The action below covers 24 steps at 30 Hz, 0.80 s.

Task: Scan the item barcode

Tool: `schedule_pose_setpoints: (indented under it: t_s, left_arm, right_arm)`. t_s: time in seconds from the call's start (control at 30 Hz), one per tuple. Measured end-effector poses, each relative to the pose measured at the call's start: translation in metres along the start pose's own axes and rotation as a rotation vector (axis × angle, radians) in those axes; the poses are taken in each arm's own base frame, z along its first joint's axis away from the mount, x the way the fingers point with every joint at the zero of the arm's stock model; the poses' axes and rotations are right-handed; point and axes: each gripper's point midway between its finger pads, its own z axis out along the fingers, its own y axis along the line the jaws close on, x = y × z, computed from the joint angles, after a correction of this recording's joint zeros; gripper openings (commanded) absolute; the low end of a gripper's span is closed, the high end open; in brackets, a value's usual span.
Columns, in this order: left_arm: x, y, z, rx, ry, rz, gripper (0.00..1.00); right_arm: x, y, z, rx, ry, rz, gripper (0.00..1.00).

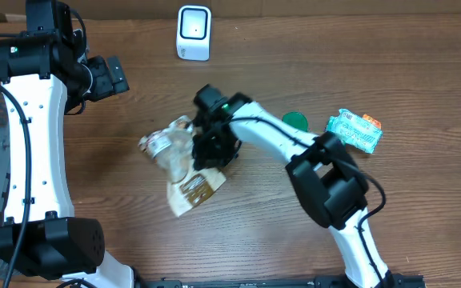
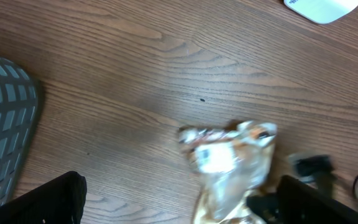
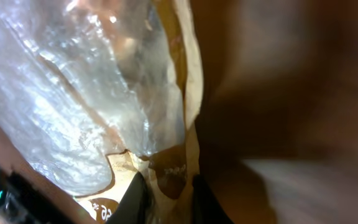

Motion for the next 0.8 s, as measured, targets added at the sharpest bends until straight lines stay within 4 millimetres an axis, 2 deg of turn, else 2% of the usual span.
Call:
schedule_pose_setpoints:
  t_s: [0.13,0.2,0.27,0.37,0.4,0.53,0.63,0.73,0.8]
  left_arm:
    - [0.000,0.000,0.000,0.000,0.000,0.000,1.00]
    - [0.000,0.000,0.000,0.000,0.000,0.000,1.00]
    - [0.000,0.000,0.000,0.000,0.000,0.000,1.00]
    - [0.000,0.000,0.000,0.000,0.000,0.000,1.00]
    - [0.000,0.000,0.000,0.000,0.000,0.000,1.00]
    - [0.000,0.000,0.000,0.000,0.000,0.000,1.00]
    - [0.000,0.000,0.000,0.000,0.000,0.000,1.00]
    - [0.000,0.000,0.000,0.000,0.000,0.000,1.00]
    - [0.000,0.000,0.000,0.000,0.000,0.000,1.00]
  right_arm:
    - [-0.018,-0.016,-0.036,0.025,-0.090,0.023,0.04]
    - [-0.022,-0.018,-0.052,0.031,-0.127,0.024,0.04]
    - [-0.022,-0.016,-0.060,0.034,-0.143,0.019,0.06]
    - [-0.020,-0.011,-0.059,0.036,-0.144,0.005,0.18]
    - [-0.015,-0.010,-0.054,0.041,-0.131,0.002,0.30]
    - [0.005,-0.008,-0.035,0.061,-0.072,-0.010,0.58]
    - [0.007,-0.003,-0.032,0.055,-0.067,-0.032,0.67]
    - [-0.001,-0.007,-0.037,0.033,-0.089,-0.018,0.72]
    - [-0.010,-0.013,-0.043,0.017,-0.112,0.002,0.73]
